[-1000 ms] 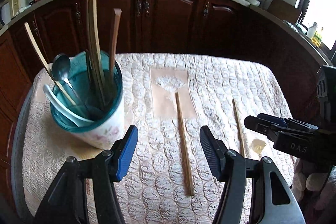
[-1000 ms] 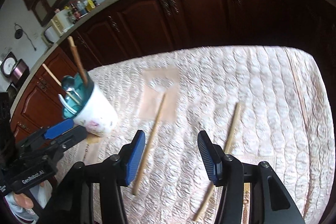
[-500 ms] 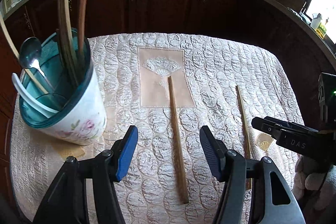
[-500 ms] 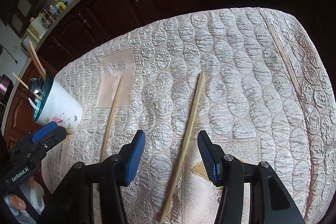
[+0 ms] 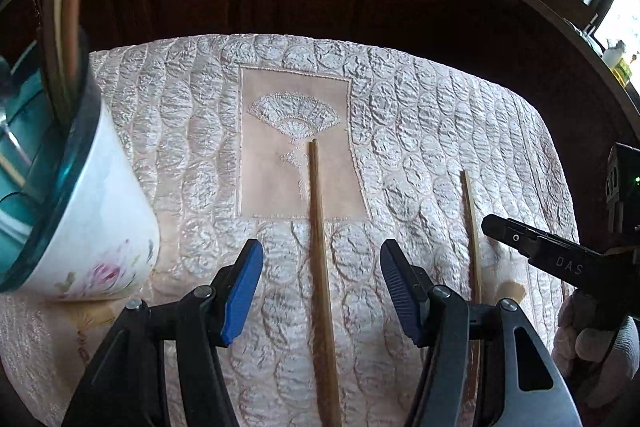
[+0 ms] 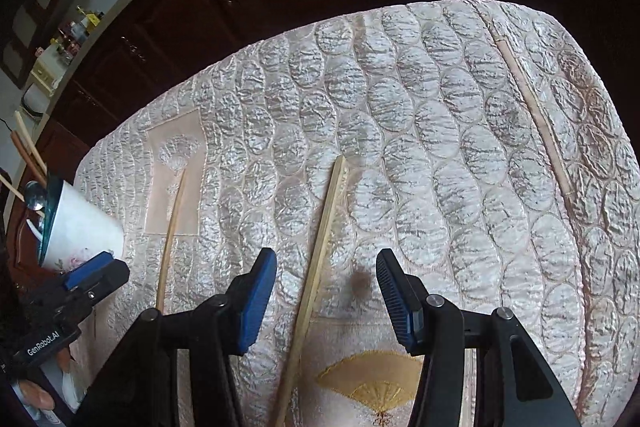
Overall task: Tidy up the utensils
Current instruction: 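Grasp a wooden chopstick with the left tool while the right tool grasps another chopstick, then carry both chopsticks over the cup while both tools open to drop them in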
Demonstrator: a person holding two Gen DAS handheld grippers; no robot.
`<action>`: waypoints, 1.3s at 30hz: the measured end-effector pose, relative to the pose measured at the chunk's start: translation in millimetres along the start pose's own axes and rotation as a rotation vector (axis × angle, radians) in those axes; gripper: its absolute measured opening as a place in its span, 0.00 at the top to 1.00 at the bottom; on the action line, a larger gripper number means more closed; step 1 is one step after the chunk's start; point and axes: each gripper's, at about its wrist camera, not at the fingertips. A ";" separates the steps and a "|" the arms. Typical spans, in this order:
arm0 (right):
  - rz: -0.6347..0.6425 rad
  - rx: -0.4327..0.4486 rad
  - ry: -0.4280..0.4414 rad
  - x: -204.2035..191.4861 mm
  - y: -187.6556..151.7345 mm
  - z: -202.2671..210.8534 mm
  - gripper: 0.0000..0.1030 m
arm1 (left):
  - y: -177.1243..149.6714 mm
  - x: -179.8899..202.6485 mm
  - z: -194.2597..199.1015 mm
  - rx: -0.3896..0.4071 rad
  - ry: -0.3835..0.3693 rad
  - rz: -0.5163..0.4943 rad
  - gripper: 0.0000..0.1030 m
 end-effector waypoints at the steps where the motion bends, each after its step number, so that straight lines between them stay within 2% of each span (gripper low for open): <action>1: -0.001 -0.001 -0.002 -0.8 2.0 -3.2 0.46 | 3.3 -0.8 -4.3 0.000 0.002 0.006 0.40; 10: 0.016 -0.032 -0.012 -3.8 30.3 -24.2 0.47 | 35.0 1.2 -40.0 -0.007 0.029 0.045 0.40; 14: 0.025 -0.052 -0.006 -5.7 42.3 -33.6 0.54 | 49.1 6.3 -57.6 -0.007 0.065 0.043 0.41; 19: 0.048 -0.061 -0.016 -5.3 55.3 -45.9 0.67 | 62.2 9.4 -82.1 -0.037 0.104 0.034 0.47; 22: 0.071 -0.061 -0.018 -9.8 59.9 -54.8 0.78 | 67.8 8.1 -93.4 -0.046 0.128 0.028 0.53; 23: 0.078 -0.060 -0.015 -10.1 61.2 -56.0 0.81 | 69.5 8.3 -95.2 -0.041 0.132 0.026 0.56; 24: 0.081 -0.061 -0.010 -9.7 62.8 -57.6 0.86 | 70.8 8.5 -96.1 -0.039 0.133 0.022 0.63; 25: 0.084 -0.062 -0.004 -12.2 63.1 -60.4 0.87 | 71.8 8.5 -96.7 -0.037 0.126 0.021 0.70; 26: 0.086 -0.062 0.006 -12.8 62.9 -59.3 0.87 | 72.9 8.1 -96.8 -0.039 0.117 0.018 0.88; 27: 0.086 -0.061 0.014 -15.2 60.0 -58.3 0.88 | 73.6 7.9 -95.7 -0.047 0.090 0.015 0.95; 33: 0.110 -0.013 0.091 -26.2 44.2 -26.4 0.90 | 50.7 12.6 -61.3 -0.019 -0.045 0.037 0.95; 39: 0.134 0.042 0.161 -40.8 31.0 12.4 0.91 | 27.4 21.7 -7.7 0.048 -0.087 0.000 0.95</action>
Point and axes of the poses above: each gripper's, at about its wrist camera, not at the fingertips, and z roughly against the way its jaws point, x to its right, y to its top, and after that the axes turned 11 degrees about -z, right-handed
